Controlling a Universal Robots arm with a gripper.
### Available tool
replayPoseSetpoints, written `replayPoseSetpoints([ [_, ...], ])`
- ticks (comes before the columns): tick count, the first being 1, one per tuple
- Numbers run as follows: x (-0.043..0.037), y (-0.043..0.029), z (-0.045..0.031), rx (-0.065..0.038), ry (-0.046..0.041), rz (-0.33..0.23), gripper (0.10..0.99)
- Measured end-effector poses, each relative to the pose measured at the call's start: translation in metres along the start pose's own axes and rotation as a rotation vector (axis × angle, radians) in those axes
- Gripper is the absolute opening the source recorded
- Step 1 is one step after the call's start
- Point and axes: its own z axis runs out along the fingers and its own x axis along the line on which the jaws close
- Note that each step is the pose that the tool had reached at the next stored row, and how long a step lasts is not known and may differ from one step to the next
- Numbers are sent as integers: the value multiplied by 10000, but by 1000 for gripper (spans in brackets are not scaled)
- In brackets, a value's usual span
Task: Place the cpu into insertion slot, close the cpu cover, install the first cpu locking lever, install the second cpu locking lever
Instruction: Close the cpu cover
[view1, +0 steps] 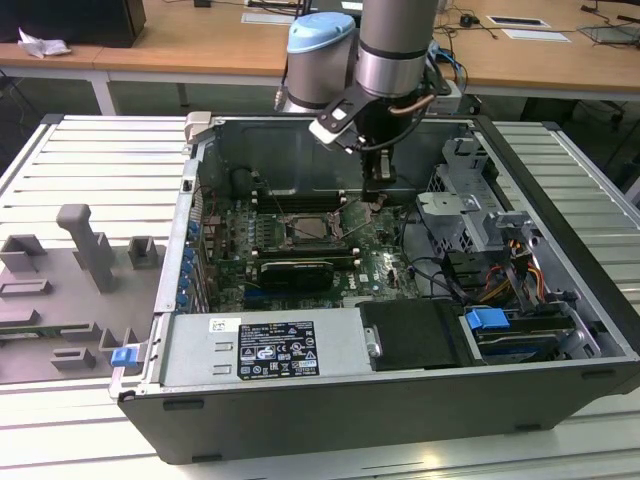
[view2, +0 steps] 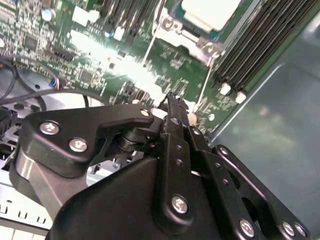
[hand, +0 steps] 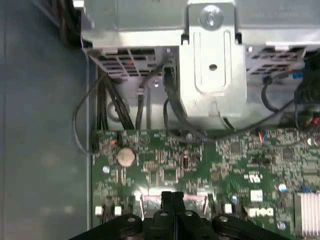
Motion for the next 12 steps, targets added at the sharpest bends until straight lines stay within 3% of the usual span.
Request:
replayPoseSetpoints([
  [7,2,181,57,0,0,0,106],
  [12,-15,194,158,0,-3,-1,106],
])
